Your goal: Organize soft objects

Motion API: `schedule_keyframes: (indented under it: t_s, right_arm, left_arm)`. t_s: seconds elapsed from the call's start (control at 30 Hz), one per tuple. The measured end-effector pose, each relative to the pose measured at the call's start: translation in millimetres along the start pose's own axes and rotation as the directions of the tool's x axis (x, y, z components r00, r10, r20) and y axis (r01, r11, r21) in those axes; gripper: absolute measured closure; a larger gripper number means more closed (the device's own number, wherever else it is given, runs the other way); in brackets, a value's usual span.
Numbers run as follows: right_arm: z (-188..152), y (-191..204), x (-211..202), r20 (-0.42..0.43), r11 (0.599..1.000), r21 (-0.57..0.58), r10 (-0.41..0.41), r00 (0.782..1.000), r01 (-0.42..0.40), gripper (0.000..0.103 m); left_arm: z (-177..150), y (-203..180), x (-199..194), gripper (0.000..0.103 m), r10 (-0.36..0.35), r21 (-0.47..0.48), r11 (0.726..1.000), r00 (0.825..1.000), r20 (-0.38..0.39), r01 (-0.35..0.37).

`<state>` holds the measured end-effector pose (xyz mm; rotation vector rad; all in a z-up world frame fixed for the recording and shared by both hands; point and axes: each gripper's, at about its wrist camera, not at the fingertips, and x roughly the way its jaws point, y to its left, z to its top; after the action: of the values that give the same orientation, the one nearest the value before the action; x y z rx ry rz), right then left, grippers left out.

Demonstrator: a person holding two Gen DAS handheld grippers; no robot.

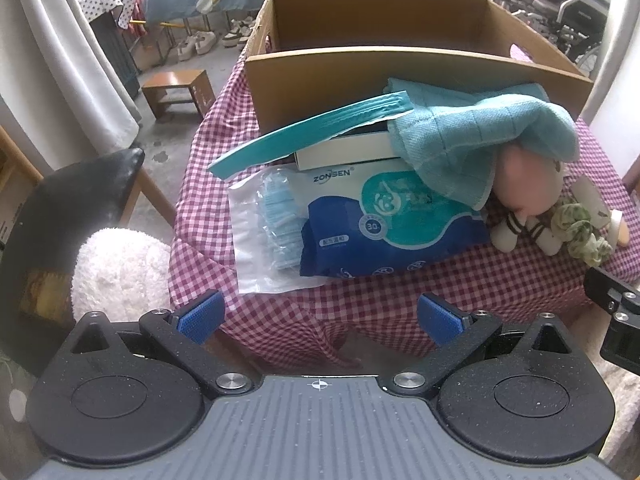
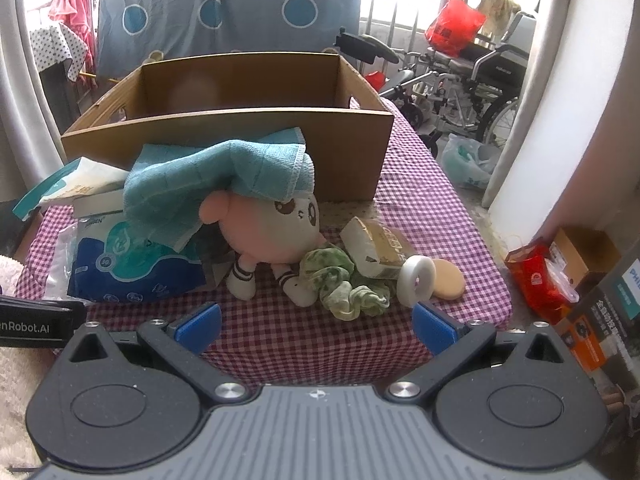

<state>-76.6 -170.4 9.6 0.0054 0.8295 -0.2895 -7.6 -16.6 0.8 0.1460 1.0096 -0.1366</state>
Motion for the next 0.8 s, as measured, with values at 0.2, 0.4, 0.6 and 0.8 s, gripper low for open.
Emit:
schedule_keyframes:
  t_s: [0.2,0.4,0.6,0.8]
  right_arm:
    - [0.6,2.0,0.5,-0.005,1.0,-0.005,0.004,1.0,-0.004,0.0]
    - [-0.1,4.4,1.4,-0.011,1.0,-0.007,0.008,1.0,-0.008,0.0]
    - [-0.6,5.1,1.9,-0.012,1.0,-0.007,0.011,1.0,-0.012,0.0]
    - [-0.6,4.6,3.3,-0.016,1.0,-0.001,0.017,1.0,-0.017,0.0]
  left_arm:
    - [0.1,1.3,0.5,0.0,0.004,-0.002,1.0,1.0,0.002,-0.004]
    - [0.0,2.5,0.8,0.0,0.005,-0.007,1.0,1.0,0.0,-0.005]
    - [-0.4,1.9,0.7,0.0,0.007,-0.005,1.0,1.0,0.0,-0.007]
    - [-0.2,4.5,0.9,0.0,0.011,-0.015,1.0,1.0,-0.001,-0.011]
